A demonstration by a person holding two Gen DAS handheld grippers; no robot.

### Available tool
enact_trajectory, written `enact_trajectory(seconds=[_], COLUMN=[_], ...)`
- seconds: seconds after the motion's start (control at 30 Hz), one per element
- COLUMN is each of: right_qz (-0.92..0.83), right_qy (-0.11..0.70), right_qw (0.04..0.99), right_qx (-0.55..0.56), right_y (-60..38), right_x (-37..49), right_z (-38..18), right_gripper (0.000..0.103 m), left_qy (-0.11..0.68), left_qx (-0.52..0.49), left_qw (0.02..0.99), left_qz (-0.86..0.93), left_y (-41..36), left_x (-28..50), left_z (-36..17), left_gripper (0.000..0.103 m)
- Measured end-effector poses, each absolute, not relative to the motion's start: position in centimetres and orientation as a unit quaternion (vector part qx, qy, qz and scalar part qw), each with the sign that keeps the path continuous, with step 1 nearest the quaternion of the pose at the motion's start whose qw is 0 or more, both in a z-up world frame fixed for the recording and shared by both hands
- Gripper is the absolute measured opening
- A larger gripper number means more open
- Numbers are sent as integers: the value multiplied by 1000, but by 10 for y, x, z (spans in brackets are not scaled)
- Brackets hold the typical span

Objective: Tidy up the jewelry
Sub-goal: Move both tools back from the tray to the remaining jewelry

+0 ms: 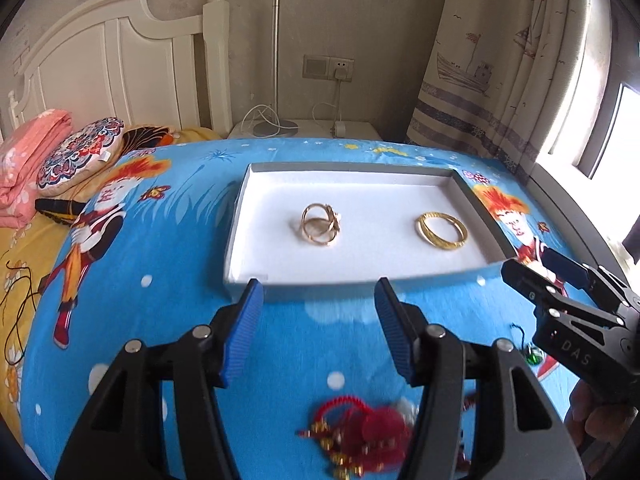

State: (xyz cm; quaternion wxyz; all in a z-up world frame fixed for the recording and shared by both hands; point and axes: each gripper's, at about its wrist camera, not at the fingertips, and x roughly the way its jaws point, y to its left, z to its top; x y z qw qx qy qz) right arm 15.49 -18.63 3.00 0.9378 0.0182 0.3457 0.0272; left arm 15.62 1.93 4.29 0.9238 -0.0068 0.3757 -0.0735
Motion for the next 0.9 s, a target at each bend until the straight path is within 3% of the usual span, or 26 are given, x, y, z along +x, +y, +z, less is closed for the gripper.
enact_trajectory(seconds=[0.17,0.43,0.9], right_qz=[23,8,22], right_qy=[336,337,357], right_qw=[941,941,934], right_qx=[22,28,5], right_y=[-192,-201,-186], right_x=[115,57,45], right_z=[27,7,-16], right_gripper=[71,71,71], left_qy=[371,375,375], left_qx=[-23,-28,-32], left_qw=[925,922,920], left_qz=[-77,-89,-108], left_y=[26,27,17], left_x=[116,67,65], left_z=[41,20,-5], left_gripper=[56,56,56])
